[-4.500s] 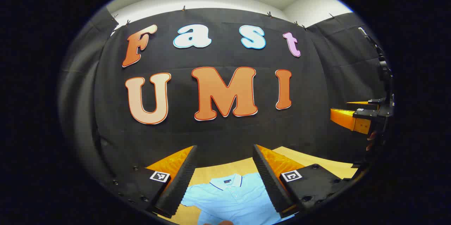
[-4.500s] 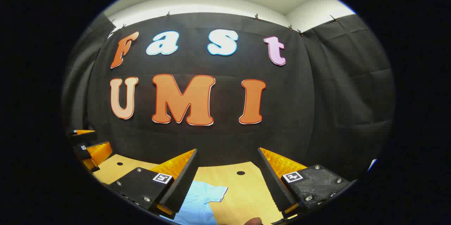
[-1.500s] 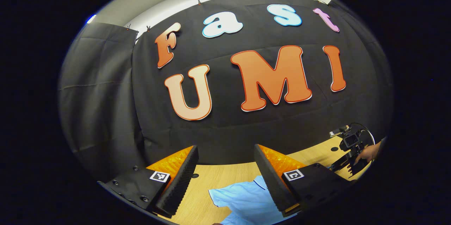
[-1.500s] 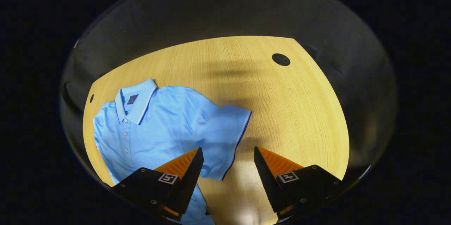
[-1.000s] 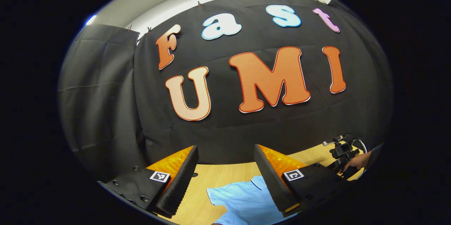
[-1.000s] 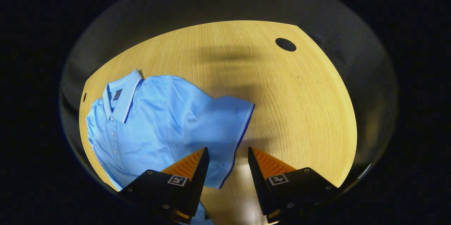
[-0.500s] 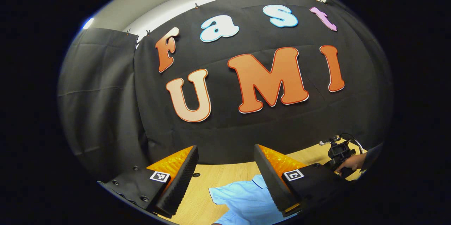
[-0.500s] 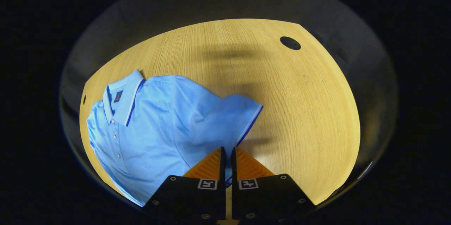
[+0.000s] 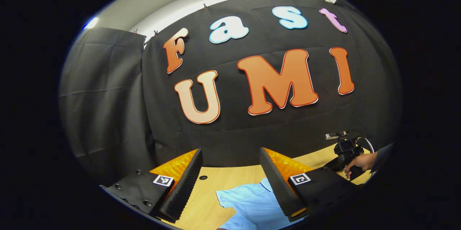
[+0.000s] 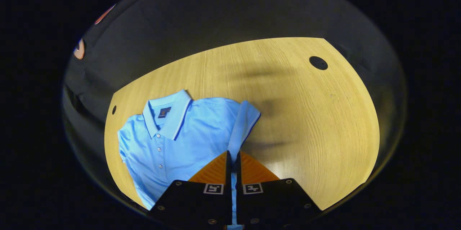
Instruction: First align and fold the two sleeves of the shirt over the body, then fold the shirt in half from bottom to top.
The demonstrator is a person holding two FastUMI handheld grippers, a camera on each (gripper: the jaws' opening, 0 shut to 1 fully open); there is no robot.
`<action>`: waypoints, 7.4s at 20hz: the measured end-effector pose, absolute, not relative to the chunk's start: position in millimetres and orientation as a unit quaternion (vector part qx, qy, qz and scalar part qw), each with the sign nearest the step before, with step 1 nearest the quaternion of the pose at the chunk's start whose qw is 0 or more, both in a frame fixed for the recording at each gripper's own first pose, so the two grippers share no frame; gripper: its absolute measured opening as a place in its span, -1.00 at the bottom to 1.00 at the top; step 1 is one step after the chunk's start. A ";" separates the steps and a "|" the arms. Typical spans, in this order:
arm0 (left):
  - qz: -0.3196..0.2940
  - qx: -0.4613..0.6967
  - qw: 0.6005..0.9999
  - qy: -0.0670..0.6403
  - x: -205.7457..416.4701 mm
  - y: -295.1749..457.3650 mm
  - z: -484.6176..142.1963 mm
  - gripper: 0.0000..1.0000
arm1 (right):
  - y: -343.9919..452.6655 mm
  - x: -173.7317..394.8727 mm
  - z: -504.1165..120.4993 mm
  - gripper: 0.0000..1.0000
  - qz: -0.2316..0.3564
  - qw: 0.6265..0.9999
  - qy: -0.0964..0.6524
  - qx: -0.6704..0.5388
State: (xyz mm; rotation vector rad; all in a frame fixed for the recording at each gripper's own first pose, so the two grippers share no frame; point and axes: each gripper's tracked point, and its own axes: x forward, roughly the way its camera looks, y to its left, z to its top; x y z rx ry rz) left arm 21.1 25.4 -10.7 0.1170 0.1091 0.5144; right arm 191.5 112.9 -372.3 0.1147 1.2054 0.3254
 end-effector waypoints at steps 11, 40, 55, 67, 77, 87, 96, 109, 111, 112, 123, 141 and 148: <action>0.247 0.041 0.966 0.063 28.1 69.1 -43.4 1.00 | 185.0 176.8 -362.0 -0.89 0.198 0.808 0.553 0.042; 0.109 -0.255 0.824 0.495 124.0 162.2 -414.3 0.98 | 180.1 132.3 -304.7 0.68 0.138 0.870 0.469 0.059; 0.194 -0.224 0.737 0.607 124.2 183.4 -464.8 0.38 | 121.3 84.7 -276.4 0.73 0.125 0.891 0.436 0.031; 0.102 -0.261 0.789 0.546 168.5 135.5 -412.3 -0.73 | 58.5 44.0 -260.8 0.77 0.090 0.897 0.428 0.058; -0.019 -0.202 0.823 0.530 218.0 42.4 -380.0 -0.73 | 24.6 9.0 -262.8 0.77 0.054 0.896 0.433 0.081; -0.093 -0.181 0.815 0.543 241.8 -25.9 -393.0 -0.67 | 15.9 -13.5 -279.6 0.80 0.037 0.886 0.454 0.085; -0.097 -0.183 0.833 0.514 178.5 -11.0 -366.5 1.00 | 25.1 -37.2 -297.6 0.84 0.076 0.873 0.478 0.054; -0.029 -0.160 0.850 0.500 -16.2 26.0 -345.6 1.00 | 34.0 -102.6 -332.9 0.92 0.170 0.840 0.515 -0.015; -0.026 -0.148 0.845 0.513 -46.7 23.8 -356.1 1.00 | 33.5 -115.6 -340.6 0.92 0.174 0.833 0.524 -0.021; -0.023 -0.147 0.842 0.519 -60.0 23.0 -362.3 1.00 | 31.7 -123.1 -344.5 0.92 0.175 0.830 0.529 -0.024; -0.001 -0.133 0.813 0.567 -167.9 14.6 -412.3 1.00 | 22.8 -188.7 -381.6 0.89 0.175 0.793 0.583 -0.042; 0.098 -0.104 0.825 0.547 -194.1 49.6 -428.7 1.00 | 34.9 -199.8 -391.2 -0.60 0.179 0.805 0.561 -0.073; 0.074 -0.110 0.833 0.538 -186.4 19.7 -420.9 0.30 | 32.4 -197.3 -392.6 -0.94 0.167 0.803 0.572 -0.021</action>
